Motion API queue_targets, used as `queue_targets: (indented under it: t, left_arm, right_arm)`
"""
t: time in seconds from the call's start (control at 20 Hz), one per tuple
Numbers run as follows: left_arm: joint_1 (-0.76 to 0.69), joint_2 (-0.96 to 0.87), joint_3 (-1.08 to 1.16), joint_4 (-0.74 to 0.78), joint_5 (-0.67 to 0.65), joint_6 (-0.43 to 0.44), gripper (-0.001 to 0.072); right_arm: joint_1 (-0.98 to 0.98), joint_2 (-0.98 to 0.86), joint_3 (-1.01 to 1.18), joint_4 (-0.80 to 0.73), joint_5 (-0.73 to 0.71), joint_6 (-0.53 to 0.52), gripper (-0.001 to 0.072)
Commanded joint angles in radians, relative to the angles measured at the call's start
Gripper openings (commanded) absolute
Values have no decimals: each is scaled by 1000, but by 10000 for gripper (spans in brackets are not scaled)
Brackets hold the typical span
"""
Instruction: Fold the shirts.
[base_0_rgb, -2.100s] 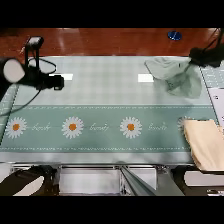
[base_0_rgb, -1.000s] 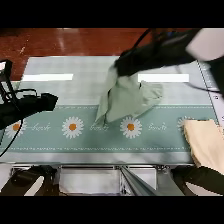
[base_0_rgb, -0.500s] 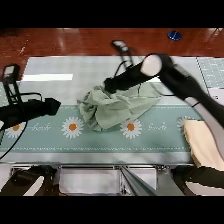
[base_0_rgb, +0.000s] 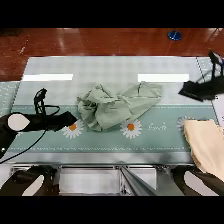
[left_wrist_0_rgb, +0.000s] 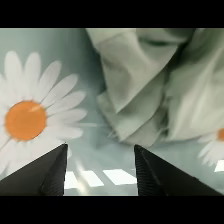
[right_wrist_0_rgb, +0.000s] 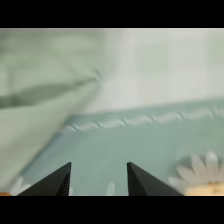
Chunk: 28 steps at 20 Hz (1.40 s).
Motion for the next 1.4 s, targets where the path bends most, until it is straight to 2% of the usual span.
queue_targets:
  t: [0.0, 0.25, 0.4, 0.45, 0.5, 0.55, 0.65, 0.95, 1.15, 1.3, 1.35]
  left_arm:
    - [55, -137, -18, -305, 131, 173, 509]
    - [50, -395, 8, -557, 127, 446, 509]
    - [50, -482, 69, -582, 127, 488, 505]
    - [50, -505, 89, -582, 123, 491, 403]
    - [50, -523, 110, -583, 103, 517, 117]
    - [50, -536, 133, -583, 68, 571, 17]
    - [50, -538, 163, -579, 21, 592, 17]
    - [50, -538, 177, -579, 6, 591, 18]
    - [50, -538, 177, -579, 6, 591, 17]
    - [50, -538, 177, -579, 8, 591, 17]
    - [50, -538, 177, -579, 7, 591, 17]
  right_arm:
    - [-219, 127, -266, 129, -47, -117, 409]
    - [-270, 130, -352, 232, -49, -179, 409]
    - [-270, 105, -352, 334, -58, -205, 408]
    - [-270, 80, -352, 374, -61, -217, 408]
    - [-270, 48, -351, 423, -74, -231, 408]
    - [-270, 14, -350, 475, -92, -251, 408]
    - [-254, -68, -340, 559, -142, -290, 408]
    - [-76, -387, -118, 571, -252, -269, 408]
    - [-23, -586, 91, 571, -206, -213, 408]
    - [35, -666, 197, 571, -177, -201, 405]
    - [56, -681, 221, 570, -178, -198, 383]
